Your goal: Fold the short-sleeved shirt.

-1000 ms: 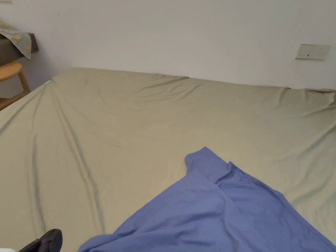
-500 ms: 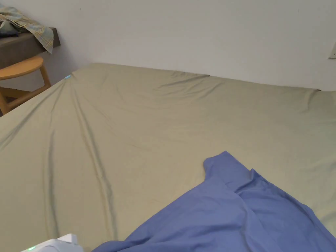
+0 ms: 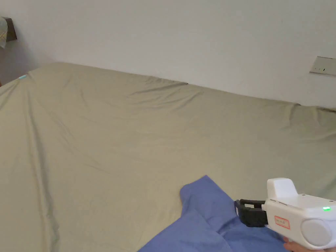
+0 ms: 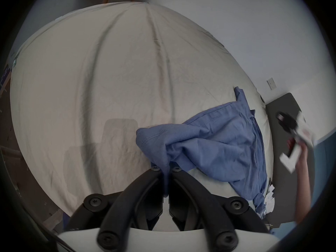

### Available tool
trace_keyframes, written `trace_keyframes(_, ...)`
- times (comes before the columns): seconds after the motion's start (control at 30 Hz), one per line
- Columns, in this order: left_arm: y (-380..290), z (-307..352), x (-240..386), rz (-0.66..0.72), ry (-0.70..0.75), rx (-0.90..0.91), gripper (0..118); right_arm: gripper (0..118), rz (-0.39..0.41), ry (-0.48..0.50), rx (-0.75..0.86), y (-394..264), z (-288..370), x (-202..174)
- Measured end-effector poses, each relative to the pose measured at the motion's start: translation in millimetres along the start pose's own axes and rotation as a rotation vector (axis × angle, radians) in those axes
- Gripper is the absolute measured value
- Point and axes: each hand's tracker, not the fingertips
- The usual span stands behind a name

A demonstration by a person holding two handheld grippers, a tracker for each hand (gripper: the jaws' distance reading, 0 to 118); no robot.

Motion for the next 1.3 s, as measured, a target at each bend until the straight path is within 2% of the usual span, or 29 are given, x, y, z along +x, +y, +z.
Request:
trace_keyframes(0.07, -3.4, -2.0, 3.2, -0.024, 0.011, 0.004, 3, 96, -0.042, -0.020, -0.087, 17.0, -57.1, 5.2)
trace_keyframes(0.13, -5.6, -3.2, 9.7, -0.066, 0.045, 0.008, 3, 96, -0.113, 0.014, -0.149, 30.1, -102.5, 7.3)
trace_keyframes(0.17, -6.7, -3.1, 11.6, -0.086, 0.057, 0.020, 3, 96, -0.121, 0.029, -0.175, 34.5, -117.7, 6.3)
trace_keyframes(0.23, -7.0, -4.0, 14.6, -0.107, 0.064, 0.009, 3, 95, -0.102, 0.038, -0.251, 42.6, -149.8, 1.8)
trace_keyframes(0.33, -5.6, -5.2, 13.8, -0.103, 0.068, -0.007, 3, 94, -0.052, -0.018, -0.331, 42.1, -167.9, -8.5)
trace_keyframes(0.37, -5.3, -5.1, 13.4, -0.099, 0.066, -0.005, 3, 85, -0.077, -0.014, -0.308, 43.5, -162.6, -8.5)
trace_keyframes(0.4, -4.1, -4.6, 14.0, -0.096, 0.068, -0.002, 3, 62, -0.097, -0.015, -0.297, 43.5, -154.6, -7.8)
trace_keyframes(0.43, -3.0, -3.7, 14.2, -0.092, 0.069, 0.000, 3, 27, -0.109, 0.022, -0.285, 41.4, -148.2, -8.8)
trace_keyframes(0.47, -2.6, -3.0, 15.0, -0.092, 0.067, 0.002, 3, 0, -0.088, 0.029, -0.261, 39.3, -140.3, -12.4)
trace_keyframes(0.5, -2.7, -2.6, 15.8, -0.098, 0.067, 0.009, 3, 1, -0.070, 0.034, -0.257, 36.7, -135.5, -16.5)
trace_keyframes(0.57, -4.0, -1.6, 19.1, -0.123, 0.077, 0.015, 3, 1, -0.138, 0.078, -0.239, 30.9, -123.6, -20.2)
trace_keyframes(0.6, -5.6, 0.0, 21.0, -0.135, 0.081, 0.029, 3, 1, -0.258, 0.171, -0.218, 25.2, -117.7, -15.6)
trace_keyframes(0.63, -6.5, 2.3, 22.4, -0.137, 0.080, 0.035, 3, 1, -0.386, 0.224, -0.179, 19.0, -107.3, -10.7)
trace_keyframes(0.67, -6.1, 5.9, 25.1, -0.139, 0.079, 0.043, 3, 1, -0.464, 0.247, -0.116, 13.6, -92.1, -7.0)
trace_keyframes(0.7, -6.7, 11.9, 27.4, -0.148, 0.071, 0.073, 3, 1, -0.489, 0.292, -0.013, 5.6, -68.7, -8.0)
trace_keyframes(0.8, -6.7, 32.9, 35.3, -0.201, 0.062, 0.162, 3, 1, -0.451, 0.332, 0.241, -7.0, 24.3, -0.5)
trace_keyframes(0.87, -9.2, 48.7, 45.8, -0.261, 0.049, 0.232, 3, 1, -0.506, 0.356, 0.411, -22.5, 101.8, 6.6)
trace_keyframes(0.93, -14.1, 67.9, 60.3, -0.329, 0.040, 0.326, 3, 1, -0.518, 0.387, 0.560, -41.5, 181.9, 12.5)
trace_keyframes(1.0, -22.3, 87.7, 74.9, -0.408, 0.046, 0.415, 3, 1, -0.496, 0.361, 0.697, -63.3, 259.5, 12.4)
trace_keyframes(1.13, -43.1, 136.5, 96.2, -0.513, 0.079, 0.679, 3, 1, -0.453, 0.230, 0.965, -116.7, 394.1, 1.5)
trace_keyframes(1.3, -70.6, 185.1, 103.3, -0.552, 0.085, 0.969, 3, 1, -0.504, 0.126, 1.217, -196.2, 512.8, -5.1)
